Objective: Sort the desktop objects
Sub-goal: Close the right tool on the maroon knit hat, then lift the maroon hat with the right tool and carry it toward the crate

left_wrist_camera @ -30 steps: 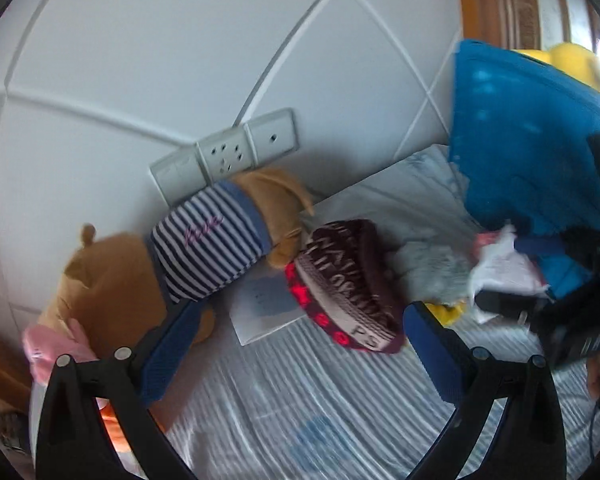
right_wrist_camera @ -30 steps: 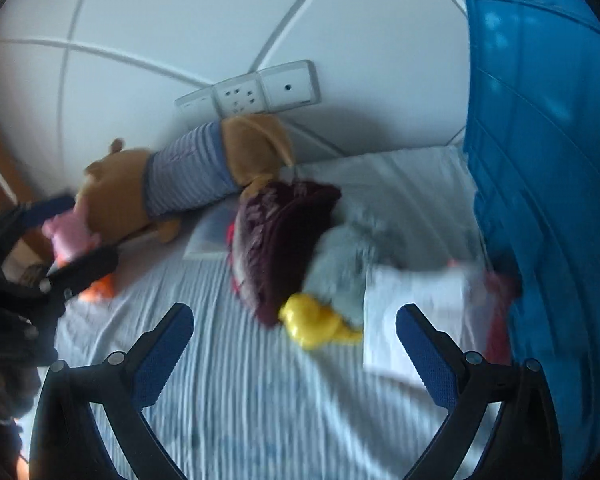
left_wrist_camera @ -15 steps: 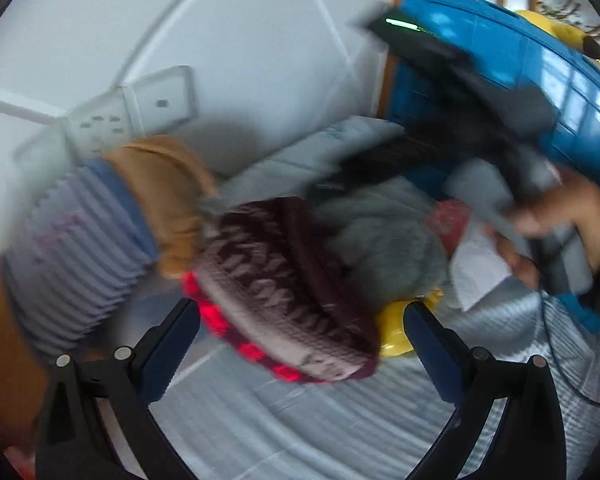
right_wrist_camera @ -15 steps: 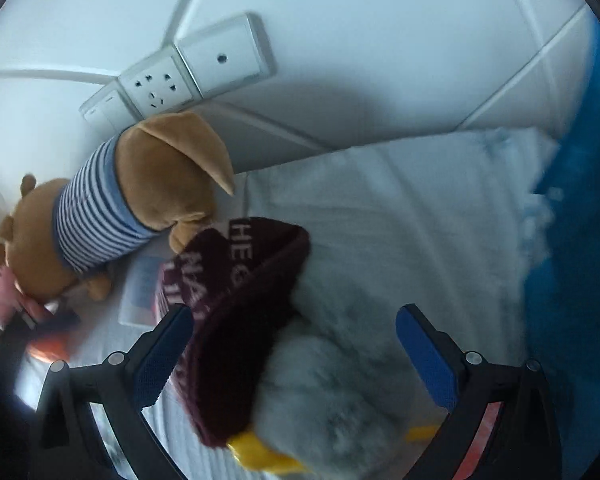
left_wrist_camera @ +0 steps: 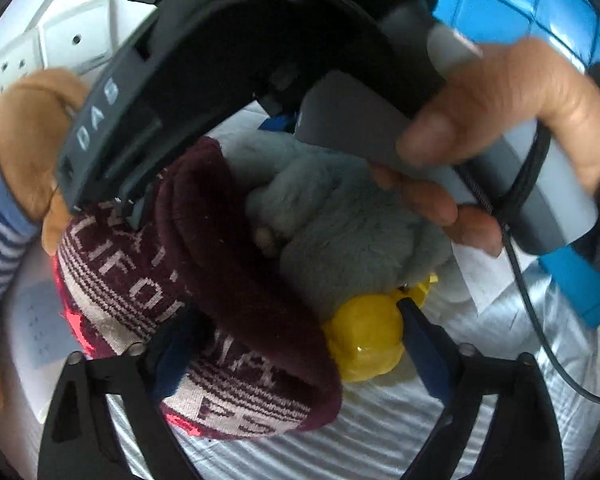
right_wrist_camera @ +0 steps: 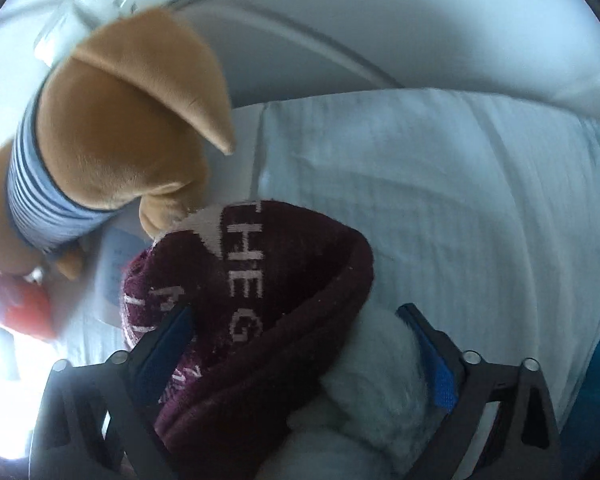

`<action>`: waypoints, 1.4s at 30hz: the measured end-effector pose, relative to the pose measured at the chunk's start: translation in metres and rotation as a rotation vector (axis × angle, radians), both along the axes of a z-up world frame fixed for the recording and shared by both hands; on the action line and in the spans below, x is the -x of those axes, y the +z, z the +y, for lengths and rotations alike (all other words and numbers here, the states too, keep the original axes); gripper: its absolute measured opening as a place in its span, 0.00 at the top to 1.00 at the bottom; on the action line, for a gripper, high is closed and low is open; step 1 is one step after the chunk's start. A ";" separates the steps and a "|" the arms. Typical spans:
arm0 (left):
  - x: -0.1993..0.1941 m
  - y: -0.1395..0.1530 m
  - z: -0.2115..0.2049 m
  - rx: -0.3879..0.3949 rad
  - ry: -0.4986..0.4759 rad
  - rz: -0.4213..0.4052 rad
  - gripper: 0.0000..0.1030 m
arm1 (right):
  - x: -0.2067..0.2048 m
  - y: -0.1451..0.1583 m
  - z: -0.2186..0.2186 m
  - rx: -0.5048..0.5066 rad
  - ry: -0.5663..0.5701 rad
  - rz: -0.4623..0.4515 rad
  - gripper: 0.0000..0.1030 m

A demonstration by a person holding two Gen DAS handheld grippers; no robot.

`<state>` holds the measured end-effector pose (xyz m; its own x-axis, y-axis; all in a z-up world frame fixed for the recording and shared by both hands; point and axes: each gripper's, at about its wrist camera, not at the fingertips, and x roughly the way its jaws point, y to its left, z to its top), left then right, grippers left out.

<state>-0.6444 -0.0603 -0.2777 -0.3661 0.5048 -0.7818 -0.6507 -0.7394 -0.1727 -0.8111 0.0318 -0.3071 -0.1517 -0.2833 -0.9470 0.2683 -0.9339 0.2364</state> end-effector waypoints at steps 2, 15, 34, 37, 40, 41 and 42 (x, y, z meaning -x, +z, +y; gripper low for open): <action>-0.001 0.003 0.000 0.001 0.010 0.012 0.22 | 0.000 -0.002 -0.007 -0.011 0.034 0.006 0.27; -0.044 0.026 -0.016 -0.007 0.055 0.029 0.50 | -0.036 0.018 -0.006 0.019 0.030 0.091 0.81; -0.308 0.096 -0.072 0.031 0.091 -0.013 0.53 | -0.298 0.087 -0.031 0.180 0.140 0.077 0.81; -0.317 0.089 -0.058 0.033 0.168 0.003 0.53 | -0.339 0.092 -0.030 0.193 0.135 0.066 0.81; -0.325 0.082 -0.046 0.030 0.217 0.010 0.53 | -0.371 0.087 -0.021 0.189 0.086 0.033 0.82; -0.330 0.078 -0.039 0.037 0.222 0.027 0.53 | -0.377 0.085 -0.018 0.185 0.066 0.022 0.81; -0.333 0.072 -0.030 0.067 0.222 0.034 0.53 | -0.379 0.081 -0.013 0.190 0.038 0.008 0.81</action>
